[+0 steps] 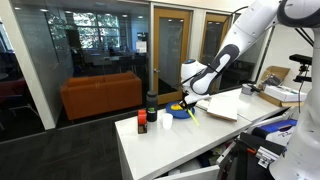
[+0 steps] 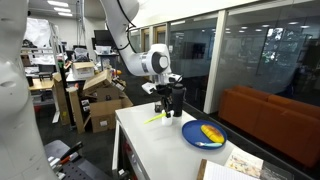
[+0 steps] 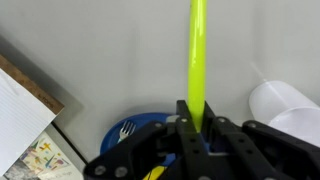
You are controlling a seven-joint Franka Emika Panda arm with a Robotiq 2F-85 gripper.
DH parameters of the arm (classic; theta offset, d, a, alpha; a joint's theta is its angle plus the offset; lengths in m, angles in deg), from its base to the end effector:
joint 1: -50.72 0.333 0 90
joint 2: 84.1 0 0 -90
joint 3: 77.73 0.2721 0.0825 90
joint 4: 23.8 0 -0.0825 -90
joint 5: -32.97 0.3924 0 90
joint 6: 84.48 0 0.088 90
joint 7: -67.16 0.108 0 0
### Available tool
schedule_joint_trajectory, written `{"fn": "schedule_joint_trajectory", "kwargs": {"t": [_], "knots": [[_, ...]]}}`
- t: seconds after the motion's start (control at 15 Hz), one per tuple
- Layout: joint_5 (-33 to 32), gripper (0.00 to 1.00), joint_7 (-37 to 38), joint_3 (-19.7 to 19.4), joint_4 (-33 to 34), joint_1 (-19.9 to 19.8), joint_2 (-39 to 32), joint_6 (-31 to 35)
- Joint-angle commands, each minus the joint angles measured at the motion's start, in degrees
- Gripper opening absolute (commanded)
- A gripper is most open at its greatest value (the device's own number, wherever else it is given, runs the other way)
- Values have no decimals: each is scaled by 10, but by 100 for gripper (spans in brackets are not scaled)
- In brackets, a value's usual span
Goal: Take the marker from the white cup and put it on the table
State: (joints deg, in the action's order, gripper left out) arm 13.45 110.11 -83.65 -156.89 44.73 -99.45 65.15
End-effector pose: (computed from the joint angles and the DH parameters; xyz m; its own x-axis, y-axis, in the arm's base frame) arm 0.5065 -0.1020 0.1761 0.7893 -0.6004 0.1283 -0.6139 -0.7740 0.1551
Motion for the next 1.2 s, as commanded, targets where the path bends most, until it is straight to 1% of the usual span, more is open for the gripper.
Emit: {"fn": "schedule_joint_trajectory", "kwargs": {"t": [0.0, 0.47, 0.93, 1.13], "knots": [[42, 4, -58, -17, 17, 18, -21, -20], [83, 4, -110, -24, 35, 40, -73, -20], [113, 4, -140, -24, 46, 55, -104, -15], [124, 4, -144, -27, 47, 62, -117, 0]]}}
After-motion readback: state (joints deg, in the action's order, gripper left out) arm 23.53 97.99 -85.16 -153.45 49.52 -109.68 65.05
